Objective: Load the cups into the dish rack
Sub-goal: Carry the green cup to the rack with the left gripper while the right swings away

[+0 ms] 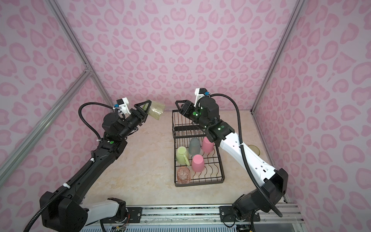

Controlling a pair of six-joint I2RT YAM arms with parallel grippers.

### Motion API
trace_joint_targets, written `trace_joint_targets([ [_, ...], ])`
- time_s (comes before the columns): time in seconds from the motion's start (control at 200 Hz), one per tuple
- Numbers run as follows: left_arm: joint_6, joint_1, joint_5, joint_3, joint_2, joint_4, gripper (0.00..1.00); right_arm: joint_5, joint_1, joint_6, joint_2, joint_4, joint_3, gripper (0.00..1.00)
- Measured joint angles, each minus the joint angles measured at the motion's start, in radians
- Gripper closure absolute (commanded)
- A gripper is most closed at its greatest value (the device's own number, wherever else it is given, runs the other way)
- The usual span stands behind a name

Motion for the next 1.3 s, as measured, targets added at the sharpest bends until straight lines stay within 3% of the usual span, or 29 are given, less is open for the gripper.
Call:
trace_joint_targets([
  [0.225,0.103,-0.031,-0.035,0.000,-0.024,-0.033,0.40,-0.003,-0.085,-0.023,-0.063,-0.132,-0.026,0.54],
  [0.415,0.208,-0.113,-0.059,0.000,-0.032,-0.043,0.40,0.008,-0.155,-0.064,-0.132,-0.209,-0.064,0.54],
  [0.87,0.527,-0.406,-0.166,0.003,-0.067,-0.064,0.40,-0.016,-0.369,-0.123,-0.279,-0.336,-0.169,0.53],
  [1.3,0.790,-0.710,-0.277,-0.002,-0.014,-0.071,0.40,-0.070,-0.586,-0.161,-0.352,-0.390,-0.268,0.53],
])
